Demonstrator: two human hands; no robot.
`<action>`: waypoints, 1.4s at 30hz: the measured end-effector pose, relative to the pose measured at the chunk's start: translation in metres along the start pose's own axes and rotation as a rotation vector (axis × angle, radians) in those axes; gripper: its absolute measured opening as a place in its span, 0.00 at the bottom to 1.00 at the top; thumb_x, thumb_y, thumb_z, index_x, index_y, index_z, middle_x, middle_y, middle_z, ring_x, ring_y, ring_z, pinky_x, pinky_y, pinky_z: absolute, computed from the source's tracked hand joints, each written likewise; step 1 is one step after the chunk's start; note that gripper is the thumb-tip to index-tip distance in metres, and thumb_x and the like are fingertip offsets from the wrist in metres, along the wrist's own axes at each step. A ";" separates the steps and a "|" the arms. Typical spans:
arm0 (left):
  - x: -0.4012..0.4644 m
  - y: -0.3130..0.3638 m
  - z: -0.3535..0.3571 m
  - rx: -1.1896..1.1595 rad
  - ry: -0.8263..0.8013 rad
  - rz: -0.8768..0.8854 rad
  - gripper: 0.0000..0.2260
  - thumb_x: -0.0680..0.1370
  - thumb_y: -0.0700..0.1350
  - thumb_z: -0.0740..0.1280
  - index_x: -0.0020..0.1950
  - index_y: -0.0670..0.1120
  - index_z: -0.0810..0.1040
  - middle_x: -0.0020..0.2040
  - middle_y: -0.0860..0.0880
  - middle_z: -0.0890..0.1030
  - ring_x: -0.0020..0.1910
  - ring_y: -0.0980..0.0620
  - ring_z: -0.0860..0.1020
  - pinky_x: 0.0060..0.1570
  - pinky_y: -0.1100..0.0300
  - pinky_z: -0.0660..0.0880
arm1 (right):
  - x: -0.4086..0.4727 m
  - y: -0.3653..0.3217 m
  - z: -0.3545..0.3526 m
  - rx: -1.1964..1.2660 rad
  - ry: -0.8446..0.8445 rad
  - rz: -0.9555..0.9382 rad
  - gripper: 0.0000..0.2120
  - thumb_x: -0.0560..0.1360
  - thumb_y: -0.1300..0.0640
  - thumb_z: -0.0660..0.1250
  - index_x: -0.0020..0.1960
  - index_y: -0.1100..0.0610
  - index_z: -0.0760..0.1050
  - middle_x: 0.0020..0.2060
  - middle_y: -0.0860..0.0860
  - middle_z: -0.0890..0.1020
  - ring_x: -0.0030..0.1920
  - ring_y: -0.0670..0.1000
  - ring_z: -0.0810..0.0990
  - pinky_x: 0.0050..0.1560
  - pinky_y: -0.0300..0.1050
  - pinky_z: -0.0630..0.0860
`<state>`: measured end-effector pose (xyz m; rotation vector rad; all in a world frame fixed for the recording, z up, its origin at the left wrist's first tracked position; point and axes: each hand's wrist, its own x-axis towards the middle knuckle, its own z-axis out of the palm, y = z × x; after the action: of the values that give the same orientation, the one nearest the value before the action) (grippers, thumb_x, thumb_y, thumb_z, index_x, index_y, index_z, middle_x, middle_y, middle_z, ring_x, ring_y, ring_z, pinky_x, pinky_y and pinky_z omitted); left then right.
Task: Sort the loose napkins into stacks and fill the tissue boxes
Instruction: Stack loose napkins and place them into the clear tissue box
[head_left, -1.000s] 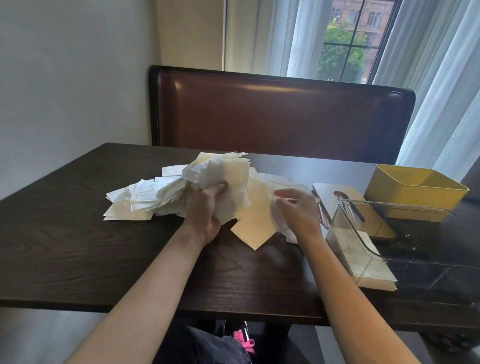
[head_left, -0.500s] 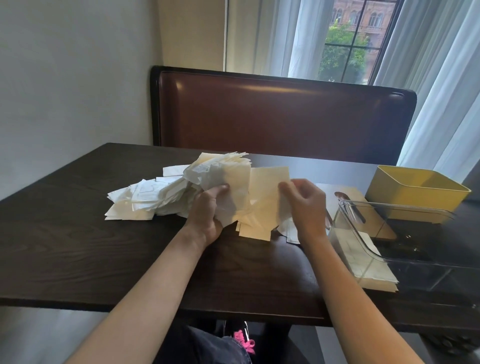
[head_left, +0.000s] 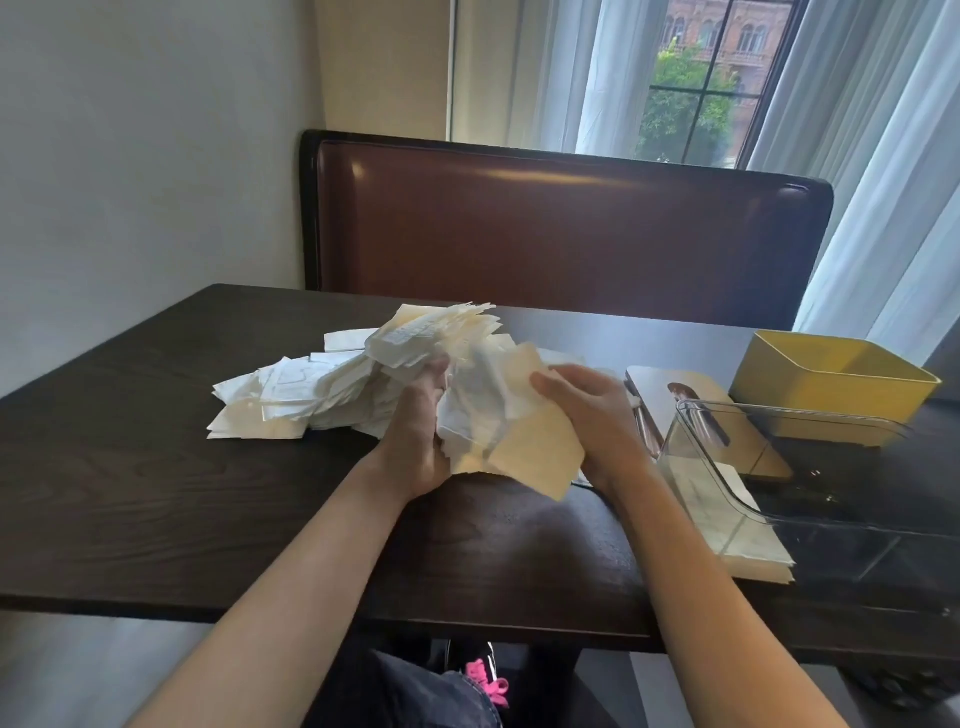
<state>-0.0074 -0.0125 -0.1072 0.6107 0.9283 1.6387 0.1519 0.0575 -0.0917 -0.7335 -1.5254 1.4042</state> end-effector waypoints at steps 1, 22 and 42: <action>0.000 0.000 0.000 0.015 -0.013 -0.003 0.22 0.83 0.57 0.58 0.68 0.44 0.77 0.57 0.43 0.84 0.53 0.44 0.83 0.57 0.48 0.78 | 0.002 0.003 0.001 -0.103 0.003 -0.010 0.03 0.74 0.62 0.73 0.41 0.57 0.84 0.37 0.51 0.84 0.36 0.48 0.81 0.35 0.41 0.76; -0.006 -0.007 0.015 0.231 -0.076 -0.032 0.13 0.85 0.48 0.59 0.66 0.46 0.76 0.54 0.45 0.86 0.50 0.48 0.85 0.49 0.51 0.81 | 0.004 0.005 0.001 -0.058 0.243 -0.223 0.06 0.75 0.61 0.72 0.44 0.51 0.84 0.39 0.44 0.85 0.41 0.41 0.81 0.42 0.34 0.77; 0.005 -0.001 -0.002 0.078 0.167 0.270 0.09 0.80 0.37 0.65 0.57 0.45 0.81 0.48 0.46 0.85 0.47 0.46 0.84 0.49 0.50 0.82 | 0.018 0.029 -0.004 -0.573 0.154 -0.073 0.21 0.74 0.53 0.73 0.65 0.54 0.77 0.63 0.49 0.78 0.55 0.48 0.76 0.56 0.41 0.74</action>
<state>-0.0098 -0.0083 -0.1101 0.6828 1.0709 1.9239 0.1442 0.0805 -0.1160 -1.0873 -1.8259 0.8291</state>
